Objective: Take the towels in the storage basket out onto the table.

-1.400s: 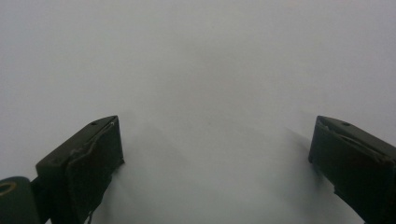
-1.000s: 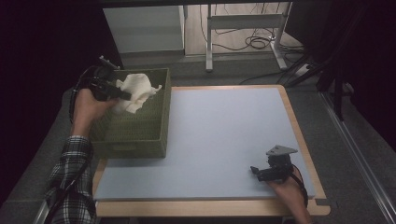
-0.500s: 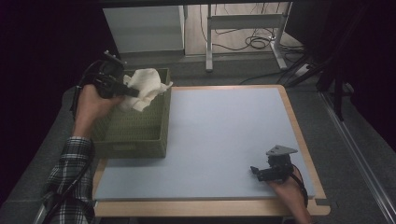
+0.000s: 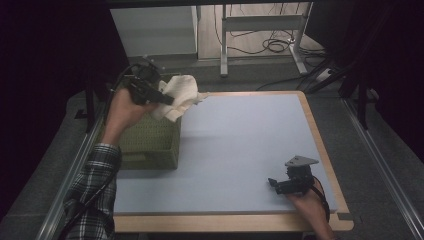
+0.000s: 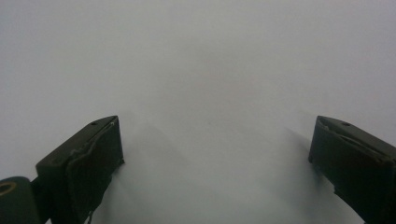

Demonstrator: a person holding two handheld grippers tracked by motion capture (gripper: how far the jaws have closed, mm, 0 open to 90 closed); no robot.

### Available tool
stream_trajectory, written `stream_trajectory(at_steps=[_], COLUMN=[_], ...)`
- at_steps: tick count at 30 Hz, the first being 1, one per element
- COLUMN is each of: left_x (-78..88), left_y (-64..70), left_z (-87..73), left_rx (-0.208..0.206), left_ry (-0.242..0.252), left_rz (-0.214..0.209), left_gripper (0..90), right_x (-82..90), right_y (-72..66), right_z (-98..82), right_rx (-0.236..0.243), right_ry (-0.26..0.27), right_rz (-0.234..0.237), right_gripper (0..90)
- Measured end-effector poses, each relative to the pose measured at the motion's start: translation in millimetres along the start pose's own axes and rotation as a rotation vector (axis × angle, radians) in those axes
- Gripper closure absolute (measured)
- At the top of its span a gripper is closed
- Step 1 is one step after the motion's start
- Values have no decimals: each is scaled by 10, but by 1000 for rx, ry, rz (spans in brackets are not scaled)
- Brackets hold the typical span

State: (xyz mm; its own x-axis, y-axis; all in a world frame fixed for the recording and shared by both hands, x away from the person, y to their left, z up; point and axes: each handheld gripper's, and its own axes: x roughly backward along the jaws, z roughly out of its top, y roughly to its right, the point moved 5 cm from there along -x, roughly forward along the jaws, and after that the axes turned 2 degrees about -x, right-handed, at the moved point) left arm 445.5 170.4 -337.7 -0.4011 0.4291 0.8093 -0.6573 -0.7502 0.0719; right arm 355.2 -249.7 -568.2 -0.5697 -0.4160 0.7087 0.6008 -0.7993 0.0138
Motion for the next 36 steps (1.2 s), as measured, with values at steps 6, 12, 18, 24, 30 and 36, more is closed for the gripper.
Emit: stream_trajectory(at_steps=[6,12,18,24,30,36], left_x=[-191,-426,-650,-962,-1234,-1472], left_y=[208,425,597,818,973,1073], left_z=[137,252,319,377,392,373], left_rx=[-43,-78,-121,-175,-203,-220], left_ry=[-4,-5,-22,-58,-80,-89], left_rz=[-31,-71,-93,-121,-128,-110], left_gripper=[754,751,749,746,745,745], right_x=[-1,0,0,-1,-1,-1], right_y=[2,1,1,-1,0,1], right_z=[1,1,1,0,0,0], right_rx=[4,3,3,1,2,3], right_ry=[2,1,2,2,2,2], right_rz=[1,1,1,2,2,1], right_gripper=[29,29,29,29,29,29])
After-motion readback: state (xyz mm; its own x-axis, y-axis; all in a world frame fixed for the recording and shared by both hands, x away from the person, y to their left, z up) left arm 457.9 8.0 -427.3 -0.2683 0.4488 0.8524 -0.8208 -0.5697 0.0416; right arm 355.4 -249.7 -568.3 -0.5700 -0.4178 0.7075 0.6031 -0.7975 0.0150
